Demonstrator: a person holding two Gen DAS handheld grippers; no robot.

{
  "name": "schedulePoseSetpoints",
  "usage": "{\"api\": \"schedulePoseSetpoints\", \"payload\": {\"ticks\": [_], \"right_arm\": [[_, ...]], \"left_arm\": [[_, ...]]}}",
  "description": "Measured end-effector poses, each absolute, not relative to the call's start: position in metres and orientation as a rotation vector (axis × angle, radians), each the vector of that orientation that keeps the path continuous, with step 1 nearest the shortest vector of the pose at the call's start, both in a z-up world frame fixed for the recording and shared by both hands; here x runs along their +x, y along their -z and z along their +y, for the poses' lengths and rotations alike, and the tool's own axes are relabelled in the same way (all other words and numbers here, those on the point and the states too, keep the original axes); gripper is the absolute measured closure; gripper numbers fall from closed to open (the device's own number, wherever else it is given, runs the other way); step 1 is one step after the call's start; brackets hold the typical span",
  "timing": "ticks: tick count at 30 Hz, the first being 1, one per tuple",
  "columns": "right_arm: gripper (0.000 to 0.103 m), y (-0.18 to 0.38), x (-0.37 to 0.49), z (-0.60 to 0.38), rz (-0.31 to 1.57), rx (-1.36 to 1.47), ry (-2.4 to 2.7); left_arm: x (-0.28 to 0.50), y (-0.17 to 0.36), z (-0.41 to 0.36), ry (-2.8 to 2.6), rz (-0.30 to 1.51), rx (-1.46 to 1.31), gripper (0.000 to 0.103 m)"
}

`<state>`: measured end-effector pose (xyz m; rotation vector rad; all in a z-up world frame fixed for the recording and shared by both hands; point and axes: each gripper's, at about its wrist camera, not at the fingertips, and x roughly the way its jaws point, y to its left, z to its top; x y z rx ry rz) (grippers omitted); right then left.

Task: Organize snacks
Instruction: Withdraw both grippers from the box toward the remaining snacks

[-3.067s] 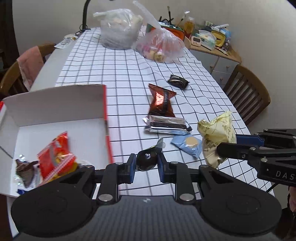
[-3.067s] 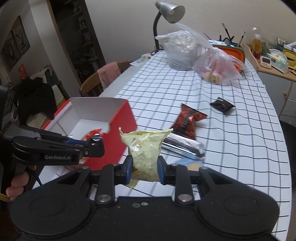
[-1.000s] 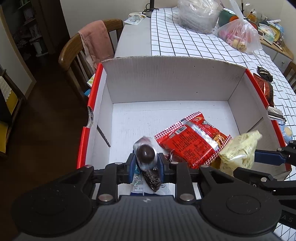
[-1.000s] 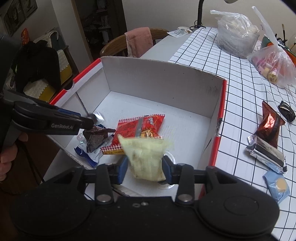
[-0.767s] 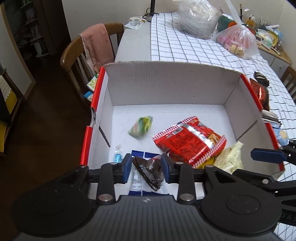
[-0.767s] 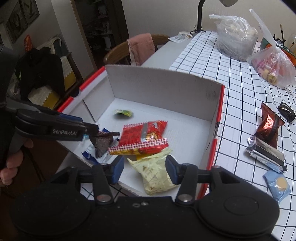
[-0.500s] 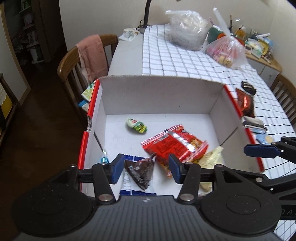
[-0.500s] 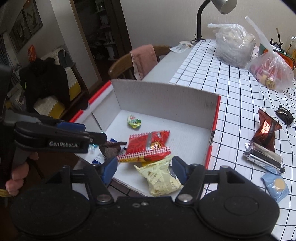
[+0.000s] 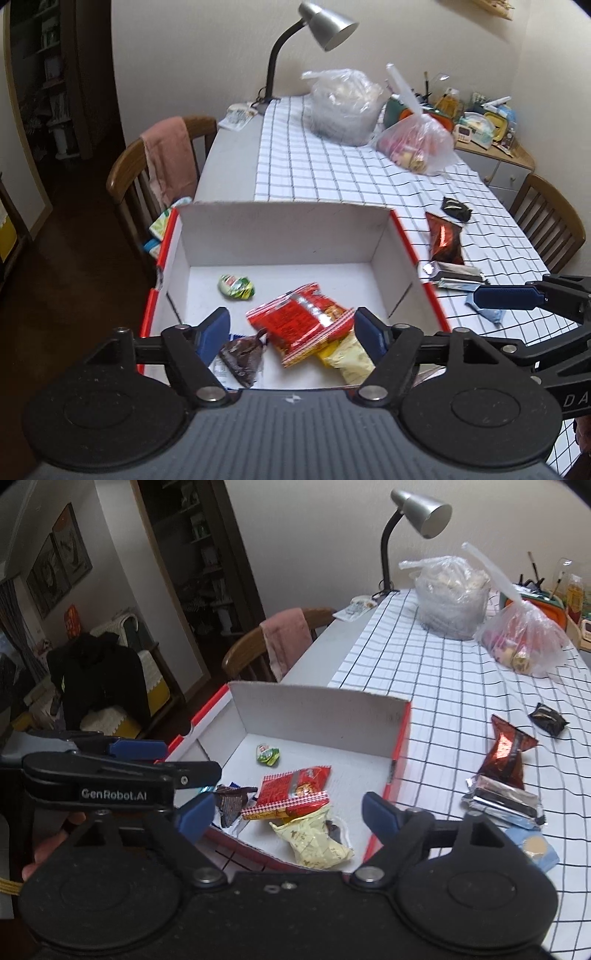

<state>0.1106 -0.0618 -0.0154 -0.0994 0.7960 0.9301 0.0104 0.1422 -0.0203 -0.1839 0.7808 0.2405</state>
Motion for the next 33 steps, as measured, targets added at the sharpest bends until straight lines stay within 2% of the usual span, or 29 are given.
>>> {"api": "schedulePoseSetpoints", "payload": {"ticks": [3,5,8,23,33], "right_arm": [[0.013,0.011,0.114,-0.076,0.783,-0.089,-0.916],[0.004,0.008,0.116,-0.089,0.772,-0.074,-0.904],[0.001,0.005,0.120,-0.107,0.760,-0.054,-0.891],[0.000,0.010,0.150,-0.194,0.765,-0.065,-0.823],[0.001,0.036,0.188,-0.240,0.789,-0.164,-0.777]], "left_arm": [[0.012,0.015,0.127,-0.235,0.765,-0.175,0.024],[0.014,0.012,0.118,-0.219,0.757,-0.174,0.024],[0.018,0.009,0.103,-0.195,0.743,-0.170,0.023],[0.059,0.019,0.019,-0.085,0.777,-0.173,0.021],[0.098,0.033,-0.023,-0.102,0.823,-0.174,0.021]]}}
